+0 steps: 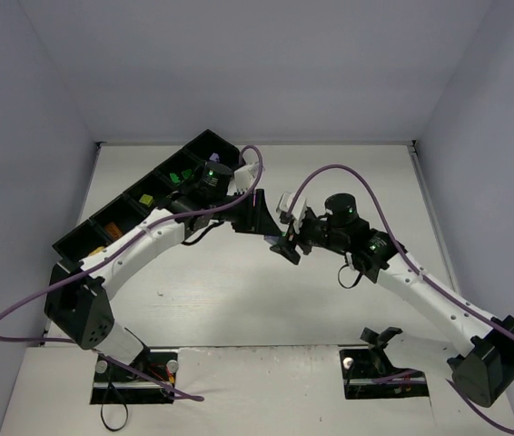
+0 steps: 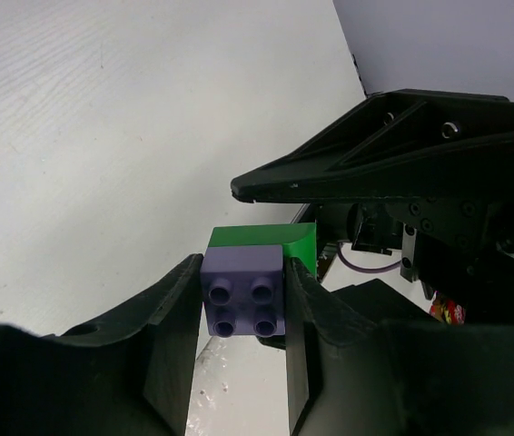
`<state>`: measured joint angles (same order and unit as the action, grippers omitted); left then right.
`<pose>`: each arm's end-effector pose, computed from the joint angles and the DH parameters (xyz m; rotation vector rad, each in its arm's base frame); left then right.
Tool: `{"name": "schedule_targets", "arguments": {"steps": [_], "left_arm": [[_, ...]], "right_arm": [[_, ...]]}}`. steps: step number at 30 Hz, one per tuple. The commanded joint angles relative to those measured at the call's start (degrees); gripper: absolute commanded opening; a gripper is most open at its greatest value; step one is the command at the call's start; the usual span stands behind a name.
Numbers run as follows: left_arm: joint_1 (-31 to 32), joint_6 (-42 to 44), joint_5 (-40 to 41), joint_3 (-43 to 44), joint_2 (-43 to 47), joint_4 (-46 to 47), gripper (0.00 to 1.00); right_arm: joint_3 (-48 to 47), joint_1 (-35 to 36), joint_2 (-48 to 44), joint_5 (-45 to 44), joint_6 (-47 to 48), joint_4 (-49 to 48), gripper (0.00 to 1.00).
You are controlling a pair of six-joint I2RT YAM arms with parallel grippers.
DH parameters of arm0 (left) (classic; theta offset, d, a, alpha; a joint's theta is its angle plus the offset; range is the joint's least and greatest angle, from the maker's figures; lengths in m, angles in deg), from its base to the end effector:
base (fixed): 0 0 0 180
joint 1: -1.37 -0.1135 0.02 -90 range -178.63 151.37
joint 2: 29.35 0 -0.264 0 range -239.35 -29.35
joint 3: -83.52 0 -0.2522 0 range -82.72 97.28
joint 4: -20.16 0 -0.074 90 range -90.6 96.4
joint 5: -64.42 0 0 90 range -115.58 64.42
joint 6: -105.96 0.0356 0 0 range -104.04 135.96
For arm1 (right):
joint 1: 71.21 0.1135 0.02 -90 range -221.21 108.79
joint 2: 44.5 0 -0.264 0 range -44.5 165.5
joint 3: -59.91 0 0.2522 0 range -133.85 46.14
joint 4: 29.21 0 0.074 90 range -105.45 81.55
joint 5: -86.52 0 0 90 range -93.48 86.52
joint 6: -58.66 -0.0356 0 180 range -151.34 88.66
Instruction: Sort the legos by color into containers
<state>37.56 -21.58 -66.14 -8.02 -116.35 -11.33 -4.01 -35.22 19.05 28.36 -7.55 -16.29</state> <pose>0.2654 -0.2229 0.3330 0.4587 2.2829 -1.4616 0.1964 0.1658 0.3288 -1.2240 1.3230 0.6480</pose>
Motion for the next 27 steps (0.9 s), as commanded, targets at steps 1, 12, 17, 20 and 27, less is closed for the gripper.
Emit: {"name": "schedule_targets", "arguments": {"steps": [1,12,17,20,27], "left_arm": [[-0.59,1.07,-1.19,3.7,2.63,1.57,0.06],[-0.68,0.36,-1.1,3.09,4.03,1.57,0.06],[-0.68,0.1,-1.19,3.0,4.56,2.0,0.06],[-0.68,-0.08,-1.28,3.0,4.82,1.92,0.06],[-0.68,-0.34,-1.81,2.74,4.82,1.83,0.06]], "right_arm": [[-0.83,-0.04,-1.85,-0.98,0.47,-1.97,0.66],[-0.04,0.05,-1.85,-0.55,0.38,-1.88,0.49],[0.32,0.05,-1.85,-0.54,0.29,-1.97,0.51],[0.32,0.05,-1.85,-0.55,0.2,-1.97,0.5],[0.32,0.05,-2.03,-0.81,0.2,-2.67,0.41]]}}
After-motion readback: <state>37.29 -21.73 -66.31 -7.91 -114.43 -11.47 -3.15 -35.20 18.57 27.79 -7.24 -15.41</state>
